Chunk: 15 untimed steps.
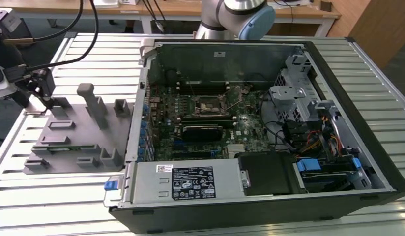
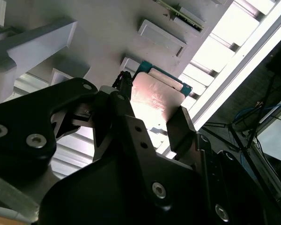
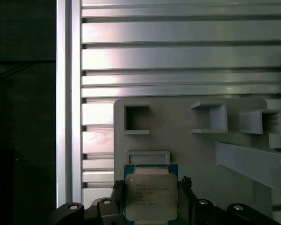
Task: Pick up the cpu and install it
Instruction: 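Pick up the cpu and move it towards the insertion slot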
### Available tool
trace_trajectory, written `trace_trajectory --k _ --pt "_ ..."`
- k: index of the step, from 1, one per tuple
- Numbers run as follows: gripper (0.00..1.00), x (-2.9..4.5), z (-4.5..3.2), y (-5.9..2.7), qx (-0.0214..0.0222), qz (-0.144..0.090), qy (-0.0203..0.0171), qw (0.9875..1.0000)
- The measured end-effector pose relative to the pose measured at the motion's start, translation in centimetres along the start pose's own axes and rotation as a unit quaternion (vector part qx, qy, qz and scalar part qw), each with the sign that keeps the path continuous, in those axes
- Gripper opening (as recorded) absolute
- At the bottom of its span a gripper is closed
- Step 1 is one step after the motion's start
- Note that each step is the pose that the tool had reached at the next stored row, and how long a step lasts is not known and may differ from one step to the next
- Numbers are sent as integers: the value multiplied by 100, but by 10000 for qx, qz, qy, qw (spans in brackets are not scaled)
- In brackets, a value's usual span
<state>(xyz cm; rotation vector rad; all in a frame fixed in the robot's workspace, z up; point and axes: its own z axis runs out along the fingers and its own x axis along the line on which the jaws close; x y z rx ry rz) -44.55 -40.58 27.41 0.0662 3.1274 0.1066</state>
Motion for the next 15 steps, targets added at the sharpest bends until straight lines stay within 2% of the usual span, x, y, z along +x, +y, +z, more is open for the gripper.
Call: trace_trajectory --k 15 --pt "54 -1 -120 8 -7 0 0 10000"
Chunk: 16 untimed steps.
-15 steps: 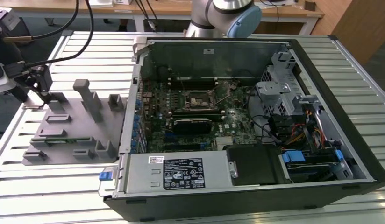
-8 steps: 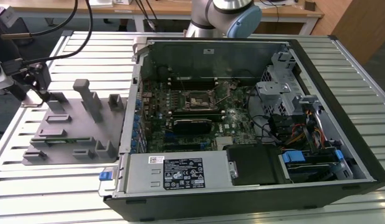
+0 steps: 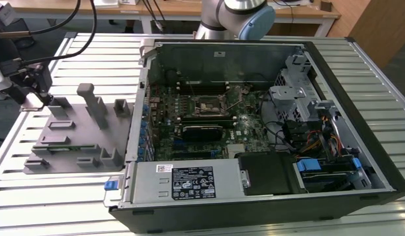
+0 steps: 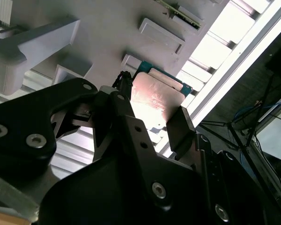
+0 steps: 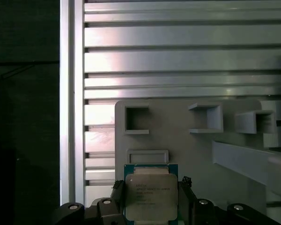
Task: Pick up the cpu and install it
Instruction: 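Pick up the cpu and move it towards the insertion slot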
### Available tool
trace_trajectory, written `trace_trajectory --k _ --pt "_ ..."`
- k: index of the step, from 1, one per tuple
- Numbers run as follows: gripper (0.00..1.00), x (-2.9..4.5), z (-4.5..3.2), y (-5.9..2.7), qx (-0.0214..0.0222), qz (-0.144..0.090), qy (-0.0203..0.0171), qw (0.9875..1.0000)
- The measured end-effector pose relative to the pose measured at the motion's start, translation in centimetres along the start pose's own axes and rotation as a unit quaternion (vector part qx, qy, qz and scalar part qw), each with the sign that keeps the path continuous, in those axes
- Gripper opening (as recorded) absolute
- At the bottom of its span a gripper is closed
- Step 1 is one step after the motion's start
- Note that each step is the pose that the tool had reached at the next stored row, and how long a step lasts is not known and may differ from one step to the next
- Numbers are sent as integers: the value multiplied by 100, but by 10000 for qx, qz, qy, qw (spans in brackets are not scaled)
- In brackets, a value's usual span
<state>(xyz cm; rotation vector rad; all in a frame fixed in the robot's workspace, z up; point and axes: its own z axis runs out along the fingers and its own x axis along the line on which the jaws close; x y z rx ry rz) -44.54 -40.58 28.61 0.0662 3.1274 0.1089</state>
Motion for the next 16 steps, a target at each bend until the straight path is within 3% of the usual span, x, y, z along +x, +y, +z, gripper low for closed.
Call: trace_trajectory --k 16 --pt "54 -1 -139 10 -31 0 1 10000"
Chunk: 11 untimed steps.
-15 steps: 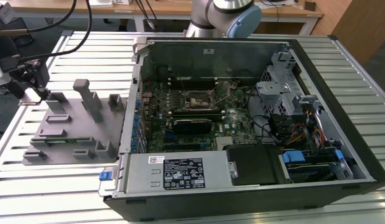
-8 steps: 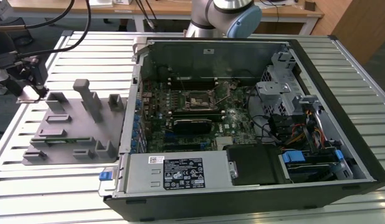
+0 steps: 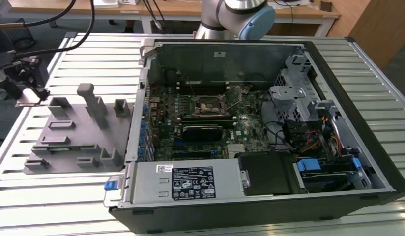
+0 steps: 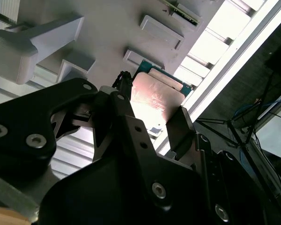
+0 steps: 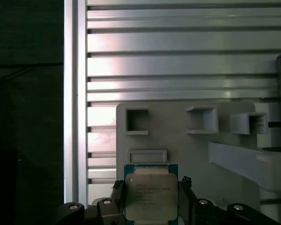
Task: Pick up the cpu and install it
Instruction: 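Pick up the cpu and move it towards the insertion slot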
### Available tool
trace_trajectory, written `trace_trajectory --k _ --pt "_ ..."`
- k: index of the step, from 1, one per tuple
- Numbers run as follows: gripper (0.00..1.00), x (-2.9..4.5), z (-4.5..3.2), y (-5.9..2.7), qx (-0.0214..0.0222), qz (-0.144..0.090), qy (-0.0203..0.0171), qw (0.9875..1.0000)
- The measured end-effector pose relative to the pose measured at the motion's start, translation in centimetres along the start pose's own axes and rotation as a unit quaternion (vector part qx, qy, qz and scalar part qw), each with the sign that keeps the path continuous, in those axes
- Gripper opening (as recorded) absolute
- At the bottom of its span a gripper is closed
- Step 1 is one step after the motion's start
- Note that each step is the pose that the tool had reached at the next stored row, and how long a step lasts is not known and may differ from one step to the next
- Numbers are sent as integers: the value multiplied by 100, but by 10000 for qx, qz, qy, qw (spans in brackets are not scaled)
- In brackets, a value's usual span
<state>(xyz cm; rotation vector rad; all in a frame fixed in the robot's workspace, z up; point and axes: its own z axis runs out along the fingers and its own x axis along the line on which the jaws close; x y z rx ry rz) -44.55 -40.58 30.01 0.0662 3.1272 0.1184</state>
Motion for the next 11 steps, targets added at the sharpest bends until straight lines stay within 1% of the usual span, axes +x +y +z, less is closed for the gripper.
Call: trace_trajectory --k 11 --pt "54 -1 -95 7 -22 0 1 10000"
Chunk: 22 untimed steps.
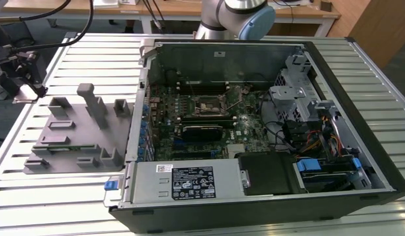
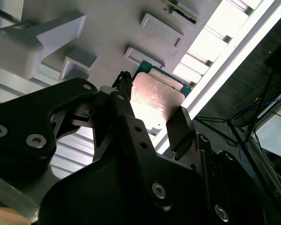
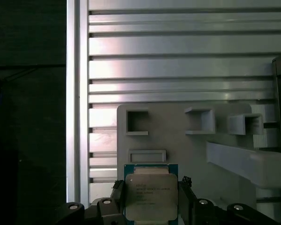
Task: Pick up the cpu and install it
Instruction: 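Pick up the cpu and move it towards the insertion slot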
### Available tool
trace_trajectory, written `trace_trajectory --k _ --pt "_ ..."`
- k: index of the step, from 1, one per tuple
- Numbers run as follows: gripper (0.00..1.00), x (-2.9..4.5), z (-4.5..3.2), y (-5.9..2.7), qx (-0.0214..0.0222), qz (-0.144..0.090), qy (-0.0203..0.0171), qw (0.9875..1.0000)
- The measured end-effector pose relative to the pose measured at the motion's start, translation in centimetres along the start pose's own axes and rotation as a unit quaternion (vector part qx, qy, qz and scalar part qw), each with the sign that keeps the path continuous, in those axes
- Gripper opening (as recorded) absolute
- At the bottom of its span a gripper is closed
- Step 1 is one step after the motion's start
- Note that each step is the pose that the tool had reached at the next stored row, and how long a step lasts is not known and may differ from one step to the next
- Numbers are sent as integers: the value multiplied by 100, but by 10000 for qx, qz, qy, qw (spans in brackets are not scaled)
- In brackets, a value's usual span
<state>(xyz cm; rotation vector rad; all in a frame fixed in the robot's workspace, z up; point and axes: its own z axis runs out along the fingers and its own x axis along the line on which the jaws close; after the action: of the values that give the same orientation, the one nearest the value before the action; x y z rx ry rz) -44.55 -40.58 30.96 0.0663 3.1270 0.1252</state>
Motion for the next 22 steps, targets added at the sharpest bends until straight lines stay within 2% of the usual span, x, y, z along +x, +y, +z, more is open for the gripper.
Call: trace_trajectory --k 9,10,14,15,22 --pt "54 -1 -94 11 -3 0 0 10000" --pt "54 -1 -100 14 5 0 0 10000" --pt "54 -1 -120 19 133 -2 -5 9999" --pt "54 -1 -128 21 151 -2 -6 9999" --pt "54 -2 -243 38 163 -3 -7 9999"
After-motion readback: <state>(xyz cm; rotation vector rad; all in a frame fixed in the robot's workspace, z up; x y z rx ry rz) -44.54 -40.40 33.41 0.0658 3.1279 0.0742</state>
